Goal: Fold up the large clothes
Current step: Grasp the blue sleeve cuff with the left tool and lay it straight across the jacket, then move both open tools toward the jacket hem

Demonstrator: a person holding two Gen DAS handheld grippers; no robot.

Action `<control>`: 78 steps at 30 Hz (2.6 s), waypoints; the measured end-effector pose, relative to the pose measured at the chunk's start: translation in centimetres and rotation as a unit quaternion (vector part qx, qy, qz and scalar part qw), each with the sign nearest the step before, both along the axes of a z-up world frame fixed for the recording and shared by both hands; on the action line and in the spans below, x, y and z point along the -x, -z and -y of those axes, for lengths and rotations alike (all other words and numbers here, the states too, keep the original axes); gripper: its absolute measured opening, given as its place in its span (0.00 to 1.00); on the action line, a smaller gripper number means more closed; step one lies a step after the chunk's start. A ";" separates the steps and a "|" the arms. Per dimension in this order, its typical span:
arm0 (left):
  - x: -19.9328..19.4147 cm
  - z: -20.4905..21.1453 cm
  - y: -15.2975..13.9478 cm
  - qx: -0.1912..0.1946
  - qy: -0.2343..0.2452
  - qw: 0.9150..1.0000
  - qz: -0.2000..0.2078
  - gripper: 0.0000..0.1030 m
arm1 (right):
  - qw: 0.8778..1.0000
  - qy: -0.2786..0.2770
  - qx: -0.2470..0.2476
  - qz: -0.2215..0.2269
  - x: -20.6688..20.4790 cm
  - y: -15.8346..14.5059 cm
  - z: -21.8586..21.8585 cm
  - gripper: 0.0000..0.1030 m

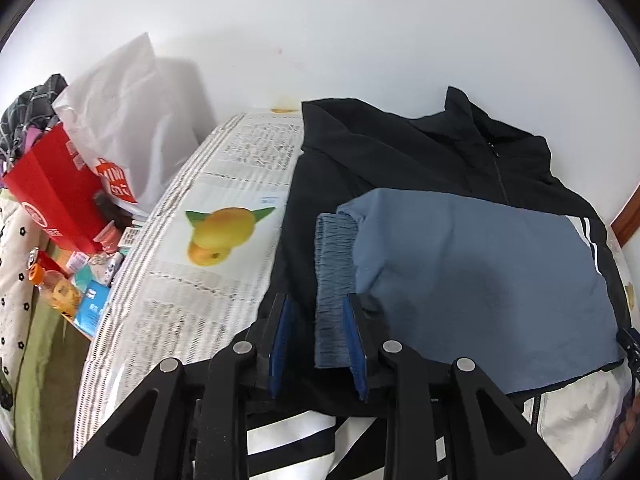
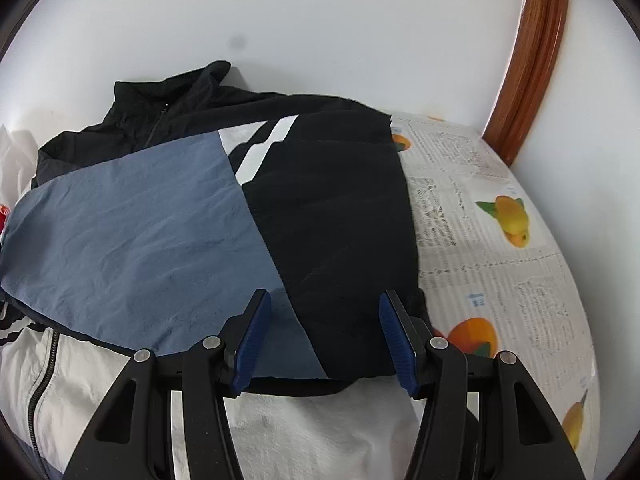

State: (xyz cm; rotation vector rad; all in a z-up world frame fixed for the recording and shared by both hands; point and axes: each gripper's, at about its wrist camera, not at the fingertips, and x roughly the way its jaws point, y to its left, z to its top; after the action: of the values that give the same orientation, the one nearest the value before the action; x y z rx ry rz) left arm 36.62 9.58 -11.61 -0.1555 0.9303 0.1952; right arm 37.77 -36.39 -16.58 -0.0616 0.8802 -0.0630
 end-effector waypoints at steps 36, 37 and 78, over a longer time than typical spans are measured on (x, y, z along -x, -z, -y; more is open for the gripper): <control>18.8 3.2 -3.3 -0.003 0.089 0.996 0.030 0.28 | 0.999 -0.007 -0.033 0.016 19.6 -3.4 0.6 0.48; 18.9 3.2 -3.2 -0.012 0.093 0.995 0.031 0.28 | 0.999 0.001 -0.035 0.018 20.2 -3.5 0.5 0.48; 25.6 -1.3 2.2 0.009 0.043 0.999 -0.015 0.59 | 0.996 0.026 -0.079 -0.008 27.4 2.7 4.7 0.58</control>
State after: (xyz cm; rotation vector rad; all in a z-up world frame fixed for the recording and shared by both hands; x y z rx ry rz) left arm 10.99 10.84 -13.82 -0.1305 0.9665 0.1103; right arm 10.42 -41.07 -19.30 0.1095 0.9003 -0.0414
